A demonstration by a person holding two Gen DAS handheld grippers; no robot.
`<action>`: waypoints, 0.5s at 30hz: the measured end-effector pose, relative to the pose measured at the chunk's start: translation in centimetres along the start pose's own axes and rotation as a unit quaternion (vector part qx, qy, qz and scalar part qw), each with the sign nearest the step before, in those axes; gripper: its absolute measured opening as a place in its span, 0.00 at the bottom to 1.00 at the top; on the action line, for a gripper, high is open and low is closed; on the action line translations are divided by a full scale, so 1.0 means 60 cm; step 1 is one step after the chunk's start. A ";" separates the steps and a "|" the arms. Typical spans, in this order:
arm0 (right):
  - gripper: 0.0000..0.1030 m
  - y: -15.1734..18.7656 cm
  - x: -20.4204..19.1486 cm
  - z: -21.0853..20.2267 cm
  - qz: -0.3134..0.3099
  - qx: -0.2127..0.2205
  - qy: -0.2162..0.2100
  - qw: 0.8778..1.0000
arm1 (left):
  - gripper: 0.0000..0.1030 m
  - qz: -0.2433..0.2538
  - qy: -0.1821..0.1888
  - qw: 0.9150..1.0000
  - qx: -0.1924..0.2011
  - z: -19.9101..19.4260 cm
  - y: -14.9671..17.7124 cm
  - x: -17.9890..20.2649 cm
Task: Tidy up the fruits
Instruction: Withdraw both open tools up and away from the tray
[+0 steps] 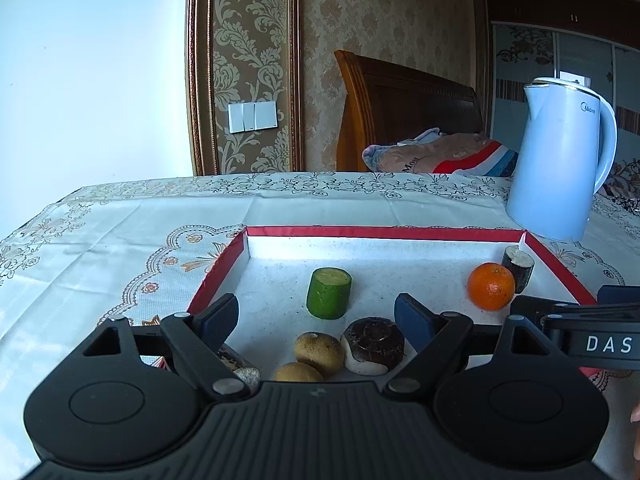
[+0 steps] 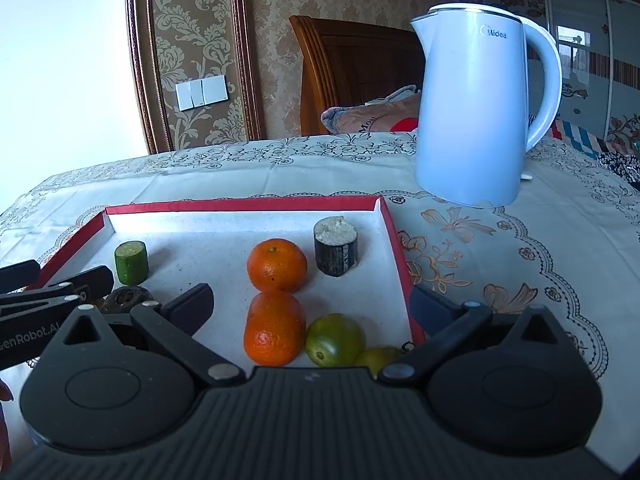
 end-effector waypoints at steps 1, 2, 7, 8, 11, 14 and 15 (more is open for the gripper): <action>1.00 0.000 0.001 -0.003 0.001 0.000 -0.001 1.000 | 0.83 0.000 0.001 1.000 0.000 -0.002 0.000 0.000; 1.00 0.002 0.003 -0.006 0.003 0.000 -0.002 1.000 | 0.83 0.000 0.001 1.000 -0.001 -0.004 0.001 0.000; 1.00 0.010 0.005 -0.023 0.009 0.002 -0.012 1.000 | 0.83 -0.005 0.007 1.000 -0.001 -0.021 0.007 -0.001; 1.00 0.011 0.004 -0.025 0.007 0.003 -0.013 1.000 | 0.83 -0.005 0.008 1.000 -0.001 -0.025 0.009 0.000; 1.00 0.015 0.001 -0.032 0.000 0.004 -0.014 1.000 | 0.83 -0.002 0.010 1.000 0.002 -0.037 0.015 0.001; 1.00 0.021 -0.001 -0.039 -0.001 0.002 -0.019 1.000 | 0.83 0.001 0.007 1.000 0.004 -0.046 0.020 0.003; 1.00 0.024 0.000 -0.042 0.000 0.003 -0.019 1.000 | 0.83 0.001 0.006 1.000 0.004 -0.048 0.021 0.002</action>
Point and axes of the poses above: each gripper's, at about its wrist camera, not at the fingertips, and z roughly the way its jaws point, x to its right, y to its underside, the point moved 3 cm from there along z, roughly the way its jaws point, and after that the axes turned 2 degrees about x, right-handed, at the moved point
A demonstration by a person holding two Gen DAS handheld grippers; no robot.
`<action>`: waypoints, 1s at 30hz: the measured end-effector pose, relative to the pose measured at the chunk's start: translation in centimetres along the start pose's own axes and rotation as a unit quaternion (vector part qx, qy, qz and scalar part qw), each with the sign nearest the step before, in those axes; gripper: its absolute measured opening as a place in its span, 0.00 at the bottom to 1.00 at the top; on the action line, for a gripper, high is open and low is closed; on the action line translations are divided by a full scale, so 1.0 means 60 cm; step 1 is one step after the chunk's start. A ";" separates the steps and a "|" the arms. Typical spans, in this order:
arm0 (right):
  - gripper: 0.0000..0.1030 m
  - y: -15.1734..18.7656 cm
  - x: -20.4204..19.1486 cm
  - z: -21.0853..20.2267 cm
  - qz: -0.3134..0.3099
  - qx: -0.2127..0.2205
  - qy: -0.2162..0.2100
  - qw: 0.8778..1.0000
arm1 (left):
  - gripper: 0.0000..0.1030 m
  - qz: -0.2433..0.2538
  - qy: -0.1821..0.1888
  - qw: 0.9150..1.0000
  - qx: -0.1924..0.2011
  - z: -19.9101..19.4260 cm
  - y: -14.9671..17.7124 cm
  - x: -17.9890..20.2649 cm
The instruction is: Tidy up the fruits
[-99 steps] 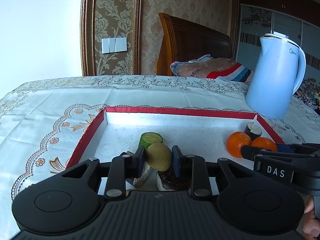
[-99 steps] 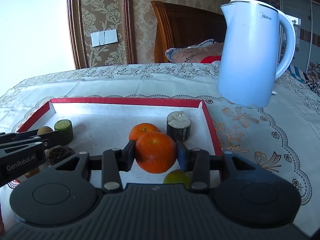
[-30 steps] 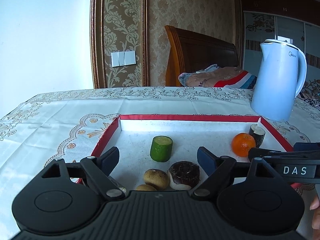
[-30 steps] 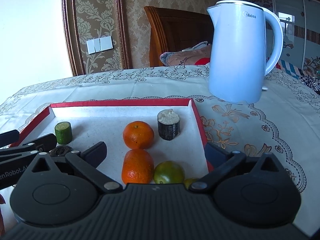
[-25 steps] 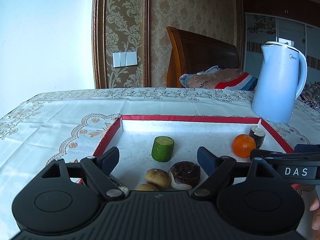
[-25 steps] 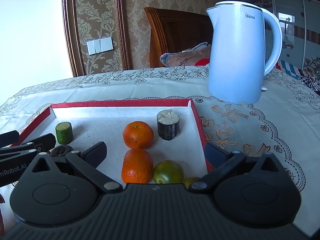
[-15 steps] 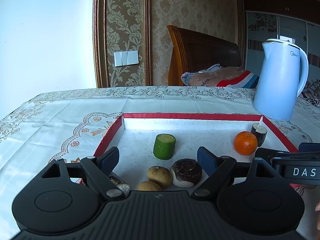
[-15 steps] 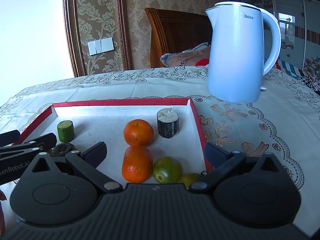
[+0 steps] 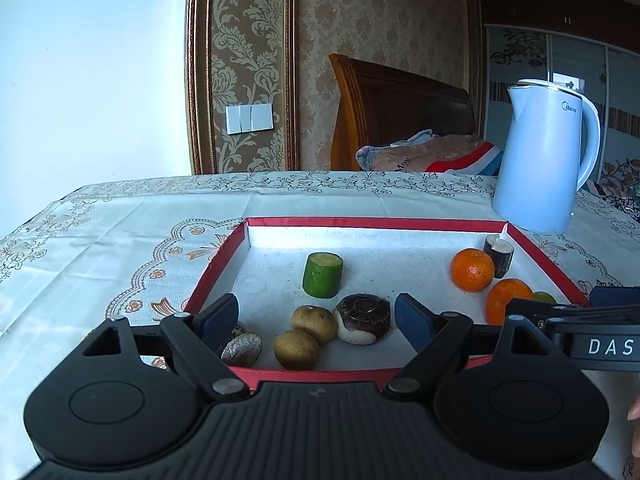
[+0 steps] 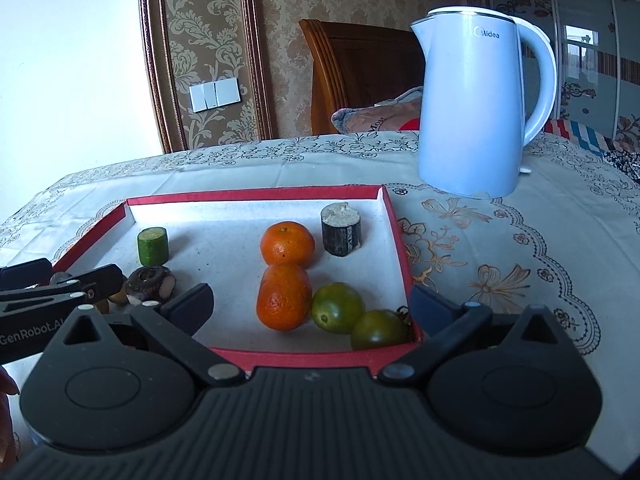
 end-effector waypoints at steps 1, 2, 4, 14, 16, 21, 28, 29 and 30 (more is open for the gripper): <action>1.00 0.002 0.002 -0.003 0.001 0.000 0.000 1.000 | 0.83 -0.002 0.000 1.000 -0.002 -0.002 0.001 -0.002; 1.00 0.005 0.003 -0.006 0.002 0.001 -0.001 1.000 | 0.83 -0.006 0.002 1.000 -0.004 -0.004 0.003 -0.005; 1.00 0.011 0.005 -0.016 0.003 0.004 -0.002 1.000 | 0.83 -0.016 0.007 1.000 -0.009 -0.012 0.008 -0.012; 1.00 0.036 0.008 -0.046 0.007 -0.002 -0.015 1.000 | 0.83 -0.046 0.018 0.999 -0.023 -0.031 0.026 -0.033; 1.00 0.042 0.006 -0.054 0.005 0.000 -0.018 1.000 | 0.83 -0.041 0.023 0.999 -0.023 -0.035 0.028 -0.030; 1.00 0.045 -0.005 -0.061 -0.014 0.009 -0.010 1.000 | 0.83 -0.022 0.031 0.999 -0.024 -0.045 0.036 -0.017; 1.00 0.046 -0.006 -0.059 -0.018 0.004 -0.009 1.000 | 0.83 -0.022 0.017 0.999 -0.022 -0.053 0.040 -0.017; 1.00 0.046 -0.006 -0.059 -0.018 0.003 -0.009 1.000 | 0.83 -0.023 0.016 0.999 -0.022 -0.054 0.040 -0.019; 1.00 0.046 -0.006 -0.059 -0.018 0.003 -0.009 1.000 | 0.83 -0.024 0.016 0.999 -0.022 -0.054 0.040 -0.019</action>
Point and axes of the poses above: each gripper's, at about its wrist camera, not at the fingertips, and z roughly the way its jaws point, x to its right, y to its underside, the point moved 3 cm from there along z, roughly the way its jaws point, and after that the axes turned 2 degrees about x, right-handed, at the moved point
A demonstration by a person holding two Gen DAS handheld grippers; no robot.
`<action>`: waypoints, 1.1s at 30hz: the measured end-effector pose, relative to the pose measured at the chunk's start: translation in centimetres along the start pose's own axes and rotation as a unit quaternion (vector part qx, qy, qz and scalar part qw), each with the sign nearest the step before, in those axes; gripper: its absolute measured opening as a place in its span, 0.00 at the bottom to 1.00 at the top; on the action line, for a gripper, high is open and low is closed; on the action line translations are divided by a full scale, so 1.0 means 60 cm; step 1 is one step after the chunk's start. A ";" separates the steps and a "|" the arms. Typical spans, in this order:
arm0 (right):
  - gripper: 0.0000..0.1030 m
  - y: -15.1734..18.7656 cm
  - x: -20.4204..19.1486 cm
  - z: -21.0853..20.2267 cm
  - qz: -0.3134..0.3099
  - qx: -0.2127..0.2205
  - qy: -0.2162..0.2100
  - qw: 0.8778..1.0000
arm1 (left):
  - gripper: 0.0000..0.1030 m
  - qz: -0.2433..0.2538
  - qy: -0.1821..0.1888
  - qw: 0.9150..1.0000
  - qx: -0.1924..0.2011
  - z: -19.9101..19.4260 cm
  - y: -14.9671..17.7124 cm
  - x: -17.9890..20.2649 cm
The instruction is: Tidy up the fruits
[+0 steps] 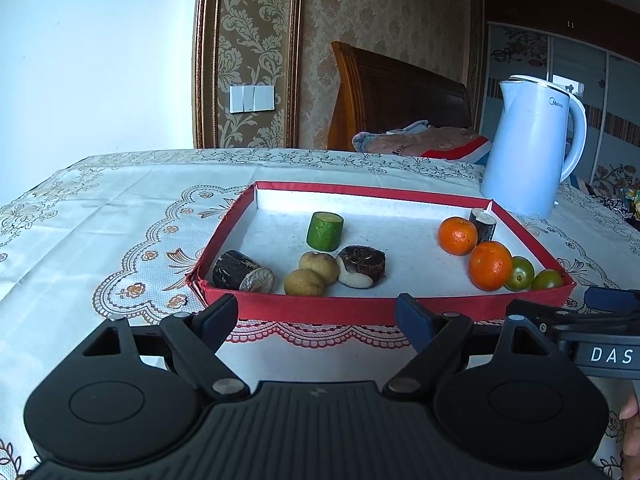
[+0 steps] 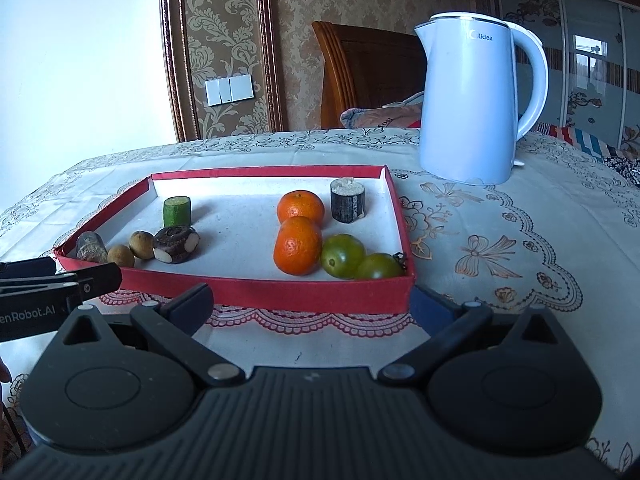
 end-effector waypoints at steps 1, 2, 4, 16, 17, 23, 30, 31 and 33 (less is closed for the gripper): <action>1.00 0.000 0.000 0.000 0.000 0.000 0.000 1.000 | 0.83 0.000 -0.001 1.000 0.000 0.000 0.000 0.000; 1.00 0.000 0.000 -0.001 -0.001 0.001 0.000 1.000 | 0.83 0.001 -0.002 1.000 0.000 0.000 0.000 0.000; 1.00 0.001 0.000 -0.001 -0.002 0.001 0.000 1.000 | 0.83 0.004 -0.002 1.000 -0.001 0.000 0.000 0.001; 1.00 0.001 0.000 0.001 -0.002 -0.001 -0.001 1.000 | 0.83 0.011 -0.005 1.000 0.004 -0.003 0.001 0.006; 1.00 0.001 -0.001 0.002 -0.002 -0.002 -0.001 1.000 | 0.83 0.011 -0.005 1.000 0.004 -0.003 0.001 0.007; 1.00 0.002 -0.001 0.001 -0.004 -0.002 -0.001 1.000 | 0.83 0.015 -0.008 1.000 0.009 -0.005 0.001 0.007; 1.00 0.003 -0.001 0.000 -0.006 -0.004 -0.001 1.000 | 0.83 0.017 -0.010 1.000 0.011 -0.005 0.001 0.009; 1.00 0.003 -0.002 0.000 -0.007 -0.003 -0.001 1.000 | 0.83 0.017 -0.010 1.000 0.011 -0.005 0.001 0.009; 1.00 0.002 -0.002 0.000 -0.007 -0.003 -0.001 1.000 | 0.83 0.018 -0.010 1.000 0.011 -0.005 0.001 0.009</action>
Point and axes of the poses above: each gripper's, at about its wrist camera, not at the fingertips, and z roughly the way its jaws point, x to its right, y to its underside, the point moved 3 cm from there along z, roughly the way its jaws point, and after that the axes turned 2 degrees about x, right-handed, at the moved point
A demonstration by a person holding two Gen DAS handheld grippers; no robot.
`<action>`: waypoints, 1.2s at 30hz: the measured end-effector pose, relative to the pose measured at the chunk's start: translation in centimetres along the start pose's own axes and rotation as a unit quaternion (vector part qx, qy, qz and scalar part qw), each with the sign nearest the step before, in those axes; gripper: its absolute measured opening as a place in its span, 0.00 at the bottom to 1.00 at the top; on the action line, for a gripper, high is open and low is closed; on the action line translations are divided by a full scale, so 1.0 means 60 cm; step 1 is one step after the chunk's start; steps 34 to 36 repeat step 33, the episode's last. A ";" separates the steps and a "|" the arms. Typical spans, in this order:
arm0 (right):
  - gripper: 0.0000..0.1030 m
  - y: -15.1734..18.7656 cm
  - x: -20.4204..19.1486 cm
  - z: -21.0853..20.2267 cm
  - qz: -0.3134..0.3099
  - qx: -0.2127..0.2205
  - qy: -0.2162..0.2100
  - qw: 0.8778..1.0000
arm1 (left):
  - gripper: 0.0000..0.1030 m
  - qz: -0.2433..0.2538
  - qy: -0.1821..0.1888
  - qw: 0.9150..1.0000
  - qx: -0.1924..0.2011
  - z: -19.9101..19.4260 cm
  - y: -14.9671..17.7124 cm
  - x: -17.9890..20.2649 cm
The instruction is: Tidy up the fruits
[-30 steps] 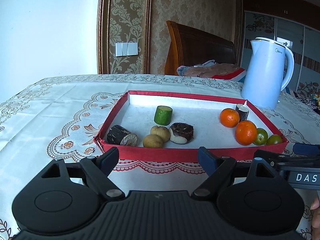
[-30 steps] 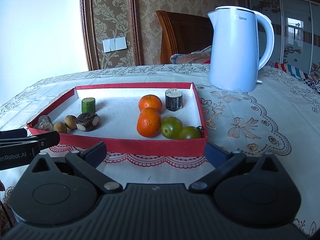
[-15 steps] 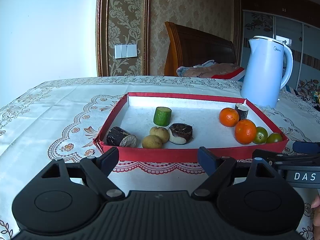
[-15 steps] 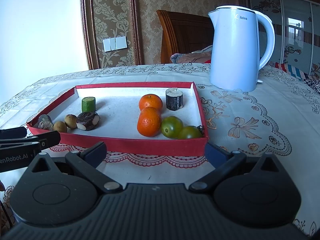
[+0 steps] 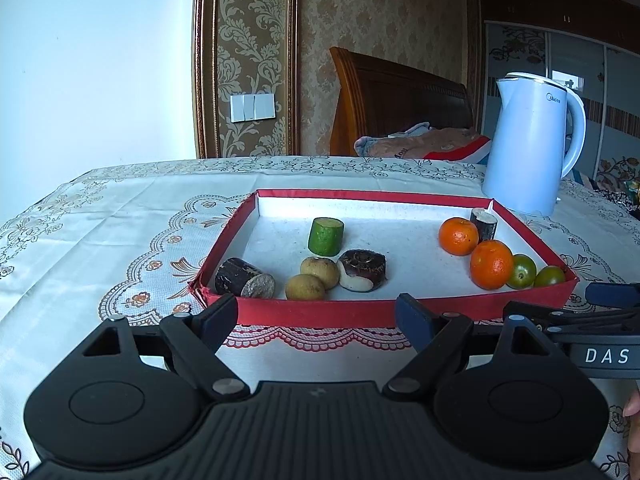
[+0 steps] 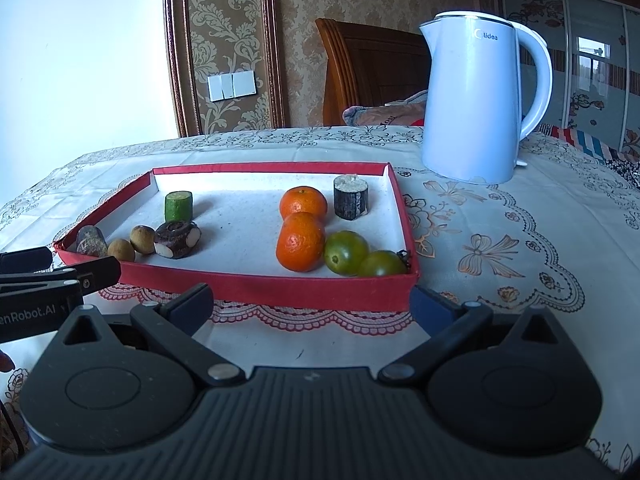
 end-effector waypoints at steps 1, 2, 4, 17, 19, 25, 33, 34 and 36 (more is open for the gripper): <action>1.00 0.000 0.000 0.001 0.000 -0.001 0.000 1.000 | 0.83 0.000 0.000 1.000 0.000 0.000 0.000 0.000; 1.00 0.000 0.000 0.001 0.000 -0.001 0.000 1.000 | 0.83 0.000 0.000 1.000 0.000 0.000 0.000 0.000; 1.00 0.000 0.000 0.001 0.000 -0.001 0.000 1.000 | 0.83 0.000 -0.001 1.000 0.000 0.000 0.000 0.000; 1.00 0.002 -0.001 0.002 -0.002 -0.003 0.000 1.000 | 0.83 0.004 -0.004 1.000 0.004 -0.004 0.000 -0.001; 1.00 0.002 -0.001 0.003 -0.002 -0.004 0.000 1.000 | 0.83 0.005 -0.003 1.000 0.006 -0.004 -0.002 -0.001; 1.00 0.003 -0.001 0.003 -0.003 -0.004 0.000 1.000 | 0.83 0.000 0.010 1.000 0.006 -0.004 -0.002 -0.005; 1.00 0.004 -0.002 0.003 -0.003 -0.009 -0.005 1.000 | 0.83 -0.019 0.023 1.000 -0.003 -0.009 0.004 -0.021; 1.00 0.004 -0.002 0.003 -0.003 -0.009 -0.005 1.000 | 0.83 -0.019 0.023 1.000 -0.003 -0.009 0.004 -0.021; 1.00 0.004 -0.002 0.003 -0.003 -0.009 -0.005 1.000 | 0.83 -0.019 0.023 1.000 -0.003 -0.009 0.004 -0.021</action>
Point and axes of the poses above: each gripper's, at about its wrist camera, not at the fingertips, and z roughly the way its jaws point, x to its right, y to its underside, the point moved 3 cm from there along z, roughly the way its jaws point, and after that the axes turned 2 degrees about x, right-handed, at the moved point
